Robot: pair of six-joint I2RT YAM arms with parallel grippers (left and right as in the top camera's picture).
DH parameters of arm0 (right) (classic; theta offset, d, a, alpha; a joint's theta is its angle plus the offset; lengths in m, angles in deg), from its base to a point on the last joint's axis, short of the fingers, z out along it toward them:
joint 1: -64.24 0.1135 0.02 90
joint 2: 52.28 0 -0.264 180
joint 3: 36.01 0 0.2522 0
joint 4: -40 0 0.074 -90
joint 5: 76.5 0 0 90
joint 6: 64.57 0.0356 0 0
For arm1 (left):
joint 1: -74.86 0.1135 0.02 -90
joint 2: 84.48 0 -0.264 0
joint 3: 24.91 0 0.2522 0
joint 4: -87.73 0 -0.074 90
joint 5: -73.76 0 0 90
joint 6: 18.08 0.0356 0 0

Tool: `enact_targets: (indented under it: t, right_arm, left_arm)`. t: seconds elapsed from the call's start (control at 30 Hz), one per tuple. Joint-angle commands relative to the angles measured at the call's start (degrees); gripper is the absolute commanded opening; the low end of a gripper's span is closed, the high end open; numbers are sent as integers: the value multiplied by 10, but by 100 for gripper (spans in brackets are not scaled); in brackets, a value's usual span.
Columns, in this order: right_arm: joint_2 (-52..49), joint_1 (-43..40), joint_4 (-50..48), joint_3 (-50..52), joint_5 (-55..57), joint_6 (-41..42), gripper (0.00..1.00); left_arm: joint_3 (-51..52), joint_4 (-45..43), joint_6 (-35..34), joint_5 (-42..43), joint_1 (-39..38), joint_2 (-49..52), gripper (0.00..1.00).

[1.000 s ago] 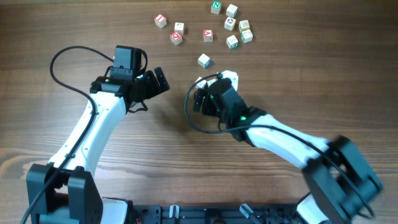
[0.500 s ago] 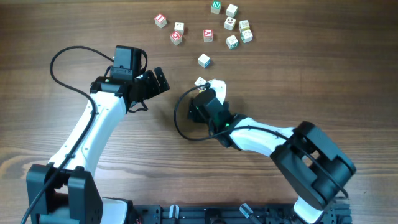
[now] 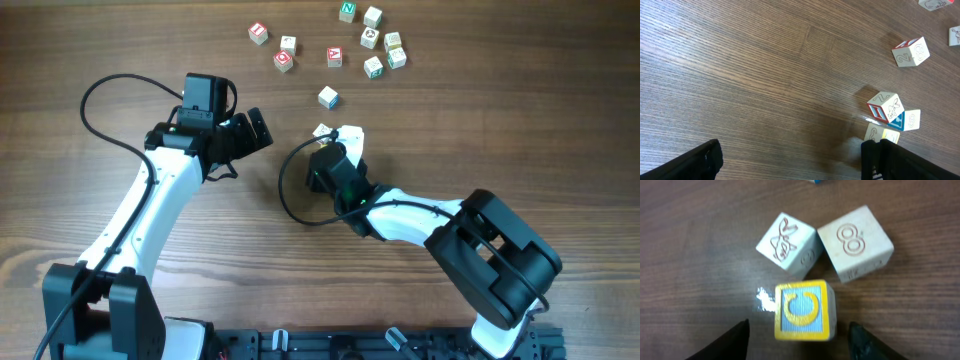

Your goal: Form a circle

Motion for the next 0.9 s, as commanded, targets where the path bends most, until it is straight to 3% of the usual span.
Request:
enact_targets:
  t: [0.0, 0.23, 0.5, 0.87]
  right_arm:
    - [-15, -3, -14, 0, 27, -24, 58]
    - [-15, -3, -17, 0, 42, -28, 48]
    - [-30, -3, -28, 0, 39, -28, 47]
    - [-31, -2, -28, -5, 39, -27, 30]
  left_arm:
    - [1, 0, 11, -6, 2, -1, 100]
    - [1, 0, 11, -6, 2, -1, 100]
    - [1, 0, 11, -6, 2, -1, 100]
    - [1, 0, 11, -6, 2, -1, 100]
